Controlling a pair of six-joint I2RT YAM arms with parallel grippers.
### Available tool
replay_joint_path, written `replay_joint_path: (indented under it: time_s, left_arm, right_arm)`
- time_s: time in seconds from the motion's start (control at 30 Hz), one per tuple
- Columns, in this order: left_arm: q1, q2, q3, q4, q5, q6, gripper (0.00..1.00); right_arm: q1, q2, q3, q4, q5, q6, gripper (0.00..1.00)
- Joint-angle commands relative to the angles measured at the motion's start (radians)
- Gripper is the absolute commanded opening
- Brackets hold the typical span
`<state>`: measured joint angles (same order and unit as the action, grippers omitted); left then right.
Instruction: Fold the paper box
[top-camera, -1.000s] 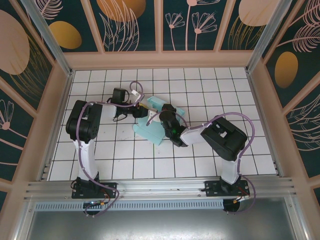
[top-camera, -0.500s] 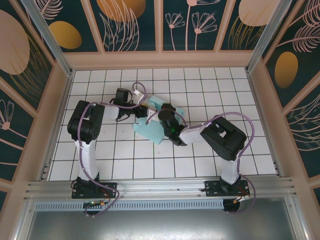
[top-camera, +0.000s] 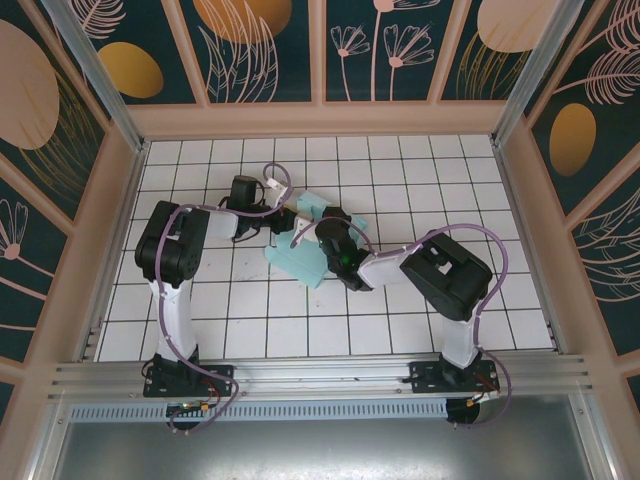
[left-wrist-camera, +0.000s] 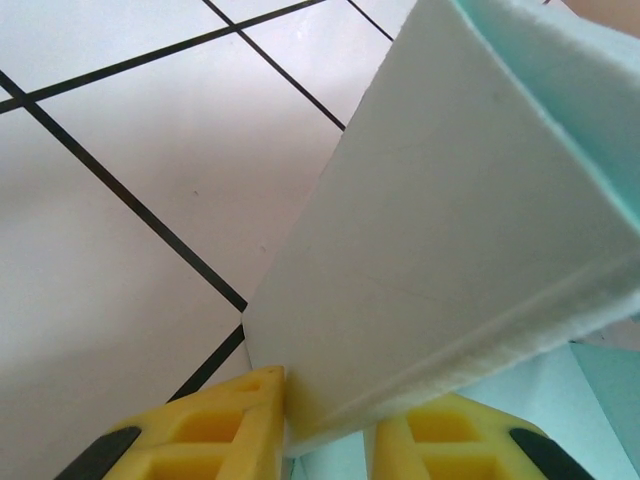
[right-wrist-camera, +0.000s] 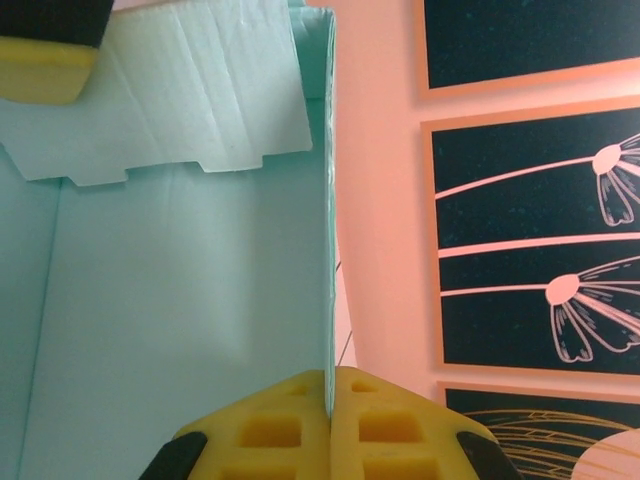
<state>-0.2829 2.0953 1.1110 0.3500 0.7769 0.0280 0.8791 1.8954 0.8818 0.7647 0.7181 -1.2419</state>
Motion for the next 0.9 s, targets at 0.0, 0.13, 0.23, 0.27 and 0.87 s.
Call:
replay_joint_path:
  time_s: [0.0, 0.13, 0.23, 0.27, 0.87]
  left_arm:
    - [-0.011, -0.019, -0.004, 0.045, 0.004, -0.006, 0.24]
    - [-0.011, -0.018, -0.004, 0.045, -0.016, -0.005, 0.24]
    - [-0.011, -0.017, -0.008, 0.053, -0.038, -0.007, 0.25]
    - [-0.010, -0.017, -0.010, 0.058, -0.042, -0.011, 0.25]
    - [-0.018, -0.049, -0.099, 0.206, -0.109, -0.055, 0.24]
  right_arm:
    - [0.017, -0.017, 0.052, -0.113, -0.059, 0.132, 0.21]
    - [0.014, -0.086, 0.106, -0.310, -0.180, 0.349, 0.50]
    - [0.011, -0.144, 0.127, -0.403, -0.292, 0.481, 0.62]
    - [0.008, -0.164, 0.128, -0.423, -0.332, 0.523, 0.65]
    - [-0.355, -0.359, 0.198, -0.451, -0.977, 1.494, 0.72]
